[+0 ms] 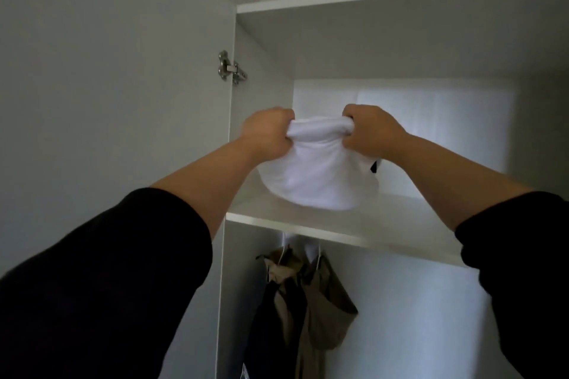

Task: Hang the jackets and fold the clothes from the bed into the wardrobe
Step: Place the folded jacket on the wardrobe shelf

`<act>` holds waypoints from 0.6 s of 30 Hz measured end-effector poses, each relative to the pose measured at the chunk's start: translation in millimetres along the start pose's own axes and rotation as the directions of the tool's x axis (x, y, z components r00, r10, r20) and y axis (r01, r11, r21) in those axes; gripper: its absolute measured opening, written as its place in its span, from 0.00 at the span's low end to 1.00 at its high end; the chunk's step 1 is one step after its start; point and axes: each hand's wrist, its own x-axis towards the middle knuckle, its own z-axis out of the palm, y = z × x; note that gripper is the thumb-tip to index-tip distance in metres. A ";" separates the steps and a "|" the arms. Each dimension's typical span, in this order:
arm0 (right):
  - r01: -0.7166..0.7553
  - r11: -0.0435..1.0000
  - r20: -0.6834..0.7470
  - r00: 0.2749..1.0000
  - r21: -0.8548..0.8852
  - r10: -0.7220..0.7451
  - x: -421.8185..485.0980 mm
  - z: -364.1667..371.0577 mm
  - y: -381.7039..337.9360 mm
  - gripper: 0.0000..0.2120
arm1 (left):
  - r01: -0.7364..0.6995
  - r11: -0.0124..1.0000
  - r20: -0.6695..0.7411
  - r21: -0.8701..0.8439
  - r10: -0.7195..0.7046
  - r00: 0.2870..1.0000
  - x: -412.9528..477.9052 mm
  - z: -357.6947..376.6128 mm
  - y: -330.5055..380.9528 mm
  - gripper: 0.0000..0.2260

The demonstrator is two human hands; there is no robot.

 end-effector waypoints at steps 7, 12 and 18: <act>0.388 0.846 -0.193 0.858 -0.365 -0.476 -0.4 114.5 28.9 0.17 | -0.319 0.811 -0.143 0.491 0.436 0.889 10.4 96.8 -44.2 0.16; 0.323 0.943 0.366 0.889 -0.080 -0.274 -16.6 221.5 45.1 0.11 | -0.381 0.809 0.498 0.448 0.128 0.858 -14.3 207.7 -73.4 0.16; 0.217 0.974 0.477 0.850 0.069 -0.223 17.1 259.0 50.7 0.11 | -0.304 0.851 0.554 0.428 0.018 0.832 10.3 240.7 -110.0 0.21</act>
